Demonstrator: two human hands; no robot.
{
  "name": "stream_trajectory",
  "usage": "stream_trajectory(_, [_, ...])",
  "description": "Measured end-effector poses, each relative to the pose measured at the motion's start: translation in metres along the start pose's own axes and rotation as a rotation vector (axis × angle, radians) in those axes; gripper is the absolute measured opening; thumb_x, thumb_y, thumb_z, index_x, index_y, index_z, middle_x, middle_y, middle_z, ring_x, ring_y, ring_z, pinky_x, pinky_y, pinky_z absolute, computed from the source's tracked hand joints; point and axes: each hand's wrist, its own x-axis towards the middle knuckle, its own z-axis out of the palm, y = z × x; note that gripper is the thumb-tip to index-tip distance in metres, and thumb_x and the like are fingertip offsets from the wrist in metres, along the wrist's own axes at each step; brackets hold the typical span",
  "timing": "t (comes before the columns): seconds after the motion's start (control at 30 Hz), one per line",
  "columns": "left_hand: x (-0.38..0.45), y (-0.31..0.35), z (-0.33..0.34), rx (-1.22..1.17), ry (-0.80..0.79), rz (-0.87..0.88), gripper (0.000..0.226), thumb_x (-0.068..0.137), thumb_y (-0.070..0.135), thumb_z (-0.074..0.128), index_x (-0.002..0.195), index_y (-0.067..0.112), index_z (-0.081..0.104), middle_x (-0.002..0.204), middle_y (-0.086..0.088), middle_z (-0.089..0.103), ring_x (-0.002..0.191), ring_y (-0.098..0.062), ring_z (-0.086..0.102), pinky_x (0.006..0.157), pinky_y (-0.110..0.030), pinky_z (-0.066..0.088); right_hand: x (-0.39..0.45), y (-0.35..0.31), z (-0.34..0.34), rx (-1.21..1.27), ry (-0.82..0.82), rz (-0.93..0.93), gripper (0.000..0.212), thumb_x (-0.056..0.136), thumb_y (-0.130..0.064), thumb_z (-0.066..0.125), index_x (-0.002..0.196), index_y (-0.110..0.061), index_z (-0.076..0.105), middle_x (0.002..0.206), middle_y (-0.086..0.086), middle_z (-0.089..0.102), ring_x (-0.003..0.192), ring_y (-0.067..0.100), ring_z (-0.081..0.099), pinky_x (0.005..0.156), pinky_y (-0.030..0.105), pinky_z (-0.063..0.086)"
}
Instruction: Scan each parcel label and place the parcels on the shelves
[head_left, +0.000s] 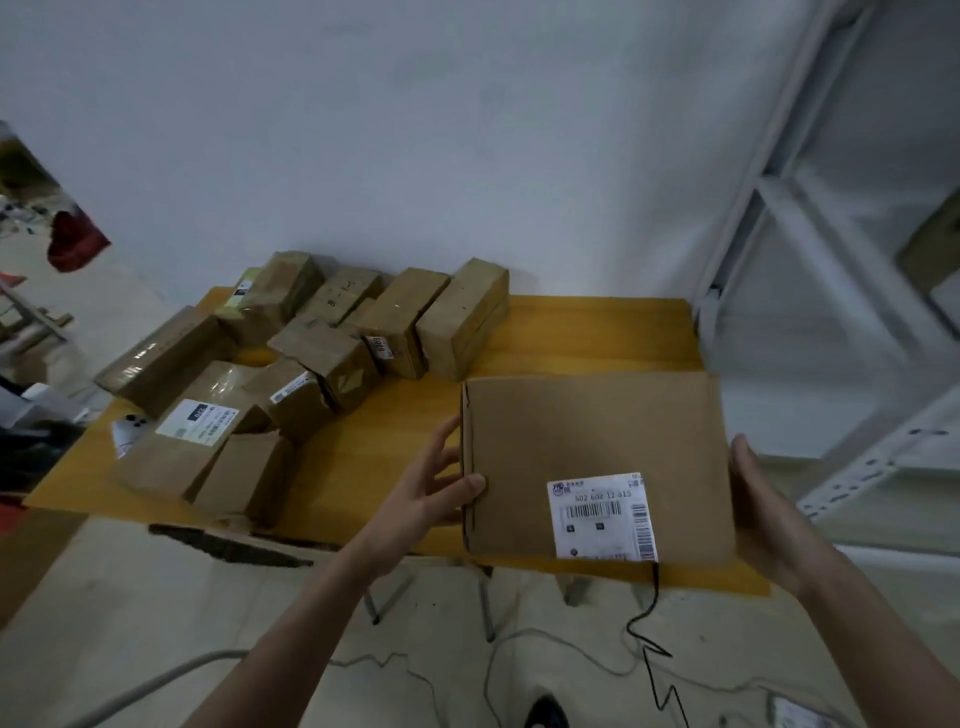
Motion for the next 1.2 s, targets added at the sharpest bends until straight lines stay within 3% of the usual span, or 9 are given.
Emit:
stream_trajectory(0.07, [-0.015,0.006,0.011,-0.004,-0.044,0.003,0.084,0.064,0.053,0.07,0.135,0.056,0.027,0.134,0.007,0.052,0.111,-0.013,0.063,0.082,-0.035,0.058,-0.044,-0.004,-0.003,-0.028,-0.077,-0.063,0.101,0.05,-0.077,0.074,0.131,-0.021,0.053,0.122,0.005,0.067,0.112,0.023,0.064,0.077,0.033,0.058])
stream_trajectory(0.17, [-0.039,0.014,0.031,0.02,-0.104,0.023,0.072,0.068,0.052,0.069,0.126,0.064,0.028,0.129,0.018,0.053,0.11,-0.007,0.062,0.08,-0.03,0.057,-0.099,0.003,-0.009,-0.1,-0.03,-0.106,0.119,0.023,-0.068,0.087,0.128,-0.025,0.051,0.118,0.0,0.069,0.108,0.02,0.066,0.074,0.029,0.058])
stream_trajectory(0.4, [-0.079,0.03,0.1,0.094,-0.263,0.165,0.066,0.091,0.041,0.061,0.147,0.045,0.026,0.135,0.017,0.054,0.12,-0.005,0.056,0.088,-0.03,0.054,-0.21,0.023,-0.034,-0.115,0.264,-0.271,0.116,0.019,-0.063,0.088,0.123,-0.025,0.054,0.111,0.001,0.071,0.098,0.02,0.069,0.067,0.027,0.058])
stream_trajectory(0.63, [-0.093,0.067,0.21,0.386,-0.206,0.411,0.073,0.084,0.062,0.054,0.147,0.044,0.021,0.149,0.025,0.029,0.137,0.001,0.03,0.113,-0.026,0.033,-0.302,0.001,-0.062,-0.036,0.604,-0.45,0.088,0.034,-0.057,0.088,0.109,-0.022,0.057,0.108,0.01,0.069,0.085,0.025,0.068,0.058,0.032,0.056])
stream_trajectory(0.73, [-0.099,0.102,0.265,0.555,-0.159,0.637,0.067,0.088,0.061,0.048,0.144,0.053,0.011,0.151,0.037,0.001,0.132,0.023,0.008,0.101,0.0,0.016,-0.325,-0.022,-0.08,-0.012,0.734,-0.57,0.127,0.009,-0.072,0.083,0.118,-0.016,0.051,0.104,0.005,0.066,0.087,0.024,0.064,0.062,0.036,0.051])
stream_trajectory(0.8, [-0.104,0.129,0.302,0.601,-0.191,0.735,0.068,0.086,0.068,0.043,0.143,0.056,0.009,0.146,0.045,-0.012,0.123,0.035,-0.005,0.1,-0.004,0.014,-0.336,-0.045,-0.088,0.026,0.757,-0.663,0.11,0.03,-0.059,0.09,0.122,-0.017,0.047,0.11,0.007,0.064,0.088,0.02,0.061,0.069,0.037,0.049])
stream_trajectory(0.9, [-0.103,0.167,0.353,0.615,-0.286,0.825,0.062,0.09,0.064,0.046,0.142,0.059,0.013,0.147,0.045,-0.012,0.131,0.026,-0.003,0.113,-0.021,0.02,-0.345,-0.082,-0.108,0.033,0.851,-0.769,0.064,0.068,-0.023,0.083,0.119,-0.018,0.045,0.108,0.003,0.062,0.091,0.017,0.059,0.085,0.048,0.051])
stream_trajectory(1.03, [-0.09,0.21,0.402,0.655,-0.26,0.904,0.074,0.087,0.064,0.051,0.147,0.055,0.007,0.145,0.043,-0.023,0.142,0.009,-0.005,0.118,-0.039,0.024,-0.349,-0.131,-0.13,-0.048,0.943,-0.906,0.078,0.06,-0.035,0.077,0.126,-0.018,0.04,0.117,0.004,0.055,0.106,0.025,0.056,0.087,0.045,0.05])
stream_trajectory(1.2, [-0.062,0.271,0.446,0.634,-0.189,0.997,0.096,0.08,0.066,0.058,0.149,0.051,-0.007,0.144,0.041,-0.03,0.143,0.005,-0.007,0.115,-0.04,0.021,-0.344,-0.202,-0.161,-0.211,0.967,-1.147,0.072,0.068,-0.028,0.08,0.123,-0.024,0.035,0.119,-0.002,0.052,0.103,0.013,0.054,0.083,0.032,0.049])
